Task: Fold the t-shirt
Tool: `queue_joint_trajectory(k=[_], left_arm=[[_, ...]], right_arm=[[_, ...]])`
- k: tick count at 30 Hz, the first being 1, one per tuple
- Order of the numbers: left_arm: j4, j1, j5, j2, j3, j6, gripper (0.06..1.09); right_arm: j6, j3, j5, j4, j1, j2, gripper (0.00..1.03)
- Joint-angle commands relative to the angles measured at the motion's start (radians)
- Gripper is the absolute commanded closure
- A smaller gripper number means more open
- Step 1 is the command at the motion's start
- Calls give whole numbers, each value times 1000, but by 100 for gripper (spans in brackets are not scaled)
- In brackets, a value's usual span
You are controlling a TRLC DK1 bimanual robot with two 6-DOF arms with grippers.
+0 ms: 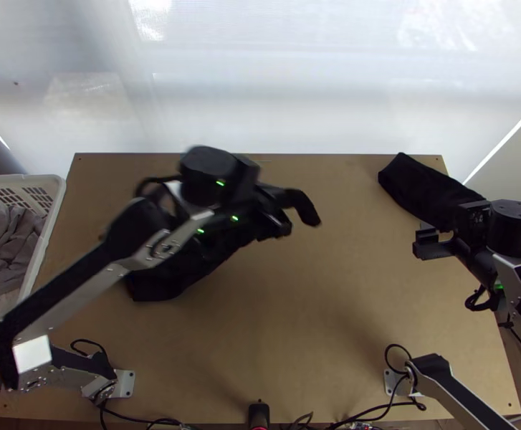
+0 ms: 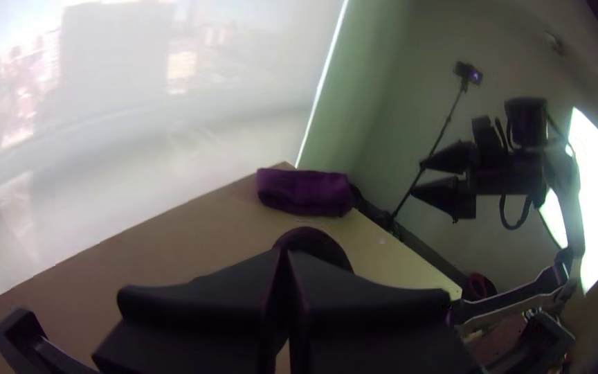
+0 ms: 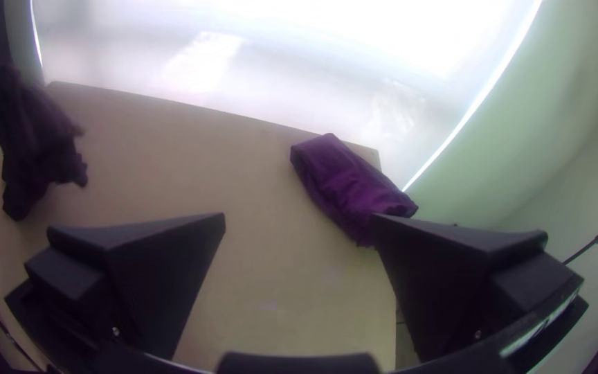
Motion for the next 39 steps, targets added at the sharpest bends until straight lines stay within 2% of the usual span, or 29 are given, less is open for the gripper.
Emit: queue_joint_trajectory(k=[1,8,9,10,13,15,18,21,28,31,39], left_arm=[[72,-205,-15,178,-50,27,105],[122,-336,-26,362,-24,16,105],[129,-345,-26,388,-15,19,100],[129,-349,-26,411,0,21,90],[99,-343,-35,462,74,36,49],[92,-322,-67,457,92,62,25],[47,-273,-111,417,97,108,14],[-17,-198,-125,353,94,137,13],[-158,10,-125,201,29,166,11],[-174,98,-127,118,-77,191,12],[-146,381,-134,-55,-388,189,12]], right_arm=[[-9,-25,0,-9,-25,-15,5],[-35,-90,-2,2,-59,-35,5],[-41,-99,-2,8,-64,-36,5],[-49,-106,-2,14,-67,-36,5],[-54,-128,-2,37,-71,-36,5],[-52,-146,-3,56,-79,-36,5],[-48,-185,-6,88,-81,-36,5],[-38,-211,-25,122,-81,-32,5],[-5,-186,-173,140,-61,83,5],[23,-172,-207,140,8,151,5],[66,-180,-209,143,199,349,5]])
